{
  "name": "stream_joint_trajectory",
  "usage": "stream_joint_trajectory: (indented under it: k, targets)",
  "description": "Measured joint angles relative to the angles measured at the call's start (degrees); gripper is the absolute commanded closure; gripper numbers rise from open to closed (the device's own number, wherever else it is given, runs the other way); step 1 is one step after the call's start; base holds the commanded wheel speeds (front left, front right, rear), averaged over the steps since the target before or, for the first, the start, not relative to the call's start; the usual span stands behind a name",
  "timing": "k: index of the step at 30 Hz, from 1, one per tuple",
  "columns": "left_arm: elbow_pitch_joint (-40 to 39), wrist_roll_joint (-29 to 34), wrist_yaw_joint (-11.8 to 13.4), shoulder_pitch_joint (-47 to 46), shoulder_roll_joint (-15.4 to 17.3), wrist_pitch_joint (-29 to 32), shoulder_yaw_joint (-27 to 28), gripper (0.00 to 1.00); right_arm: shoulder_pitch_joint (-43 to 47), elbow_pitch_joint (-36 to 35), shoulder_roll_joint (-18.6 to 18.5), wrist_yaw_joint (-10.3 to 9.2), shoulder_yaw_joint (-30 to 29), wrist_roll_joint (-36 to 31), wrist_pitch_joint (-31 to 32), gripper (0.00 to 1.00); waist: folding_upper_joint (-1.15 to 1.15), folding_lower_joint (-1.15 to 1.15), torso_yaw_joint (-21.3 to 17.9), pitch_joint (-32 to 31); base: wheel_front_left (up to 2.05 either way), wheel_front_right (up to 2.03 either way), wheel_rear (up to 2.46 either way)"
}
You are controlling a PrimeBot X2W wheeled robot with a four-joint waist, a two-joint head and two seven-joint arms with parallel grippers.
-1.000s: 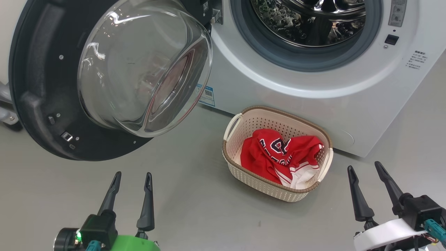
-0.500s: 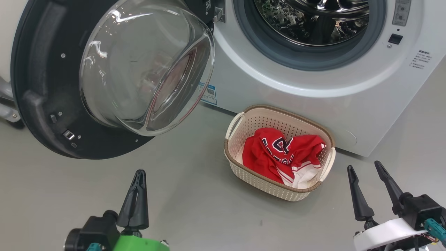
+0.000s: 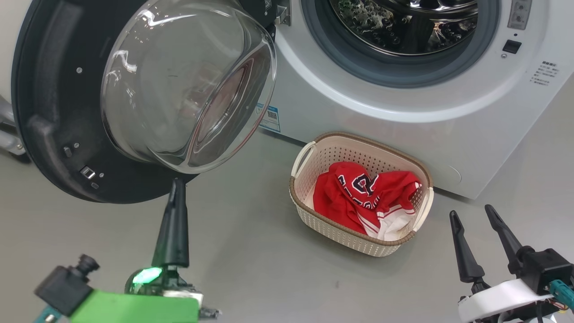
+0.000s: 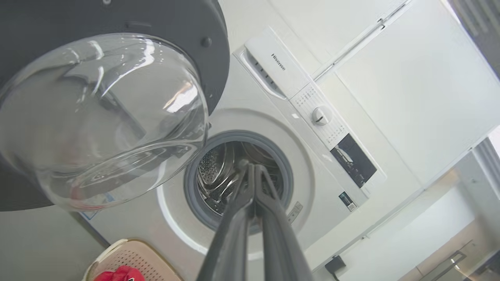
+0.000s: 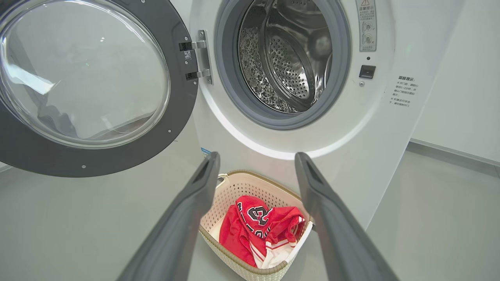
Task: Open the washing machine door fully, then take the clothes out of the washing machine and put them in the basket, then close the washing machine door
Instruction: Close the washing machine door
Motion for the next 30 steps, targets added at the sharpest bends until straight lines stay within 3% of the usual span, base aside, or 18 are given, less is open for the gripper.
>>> stream_joint_trajectory:
  k: [6, 17, 25, 30]
  targets:
    - [-6.3, -11.3, -4.7, -3.8, -0.1, -0.2, 3.8, 1.00, 0.0, -0.5, -0.1, -0.49, -0.5, 0.0, 0.0, 0.00, 0.00, 0.00, 0.5, 0.2, 0.00, 0.00, 0.00]
    - [-8.9, -15.2, -5.0, -12.2, 0.1, -0.5, 21.0, 1.00, -0.1, -1.7, -0.7, -0.49, -0.8, 0.0, 0.6, 0.00, 0.00, 0.00, 1.2, 1.1, 0.00, 0.00, 0.00]
    - [-0.4, -20.2, 0.1, -17.1, 4.7, -0.5, 32.6, 1.00, -0.1, -2.0, -1.3, -0.48, -0.8, 0.0, 0.7, 0.00, 0.00, 0.00, 1.1, 1.7, 0.00, 0.00, 0.00]
    - [6.1, -24.4, 4.5, -20.5, 8.2, 0.7, 38.1, 1.00, -0.1, -2.6, -1.8, -0.41, -0.7, 0.0, 1.3, 0.00, 0.00, 0.00, 0.7, 2.3, 0.00, 0.00, 0.00]
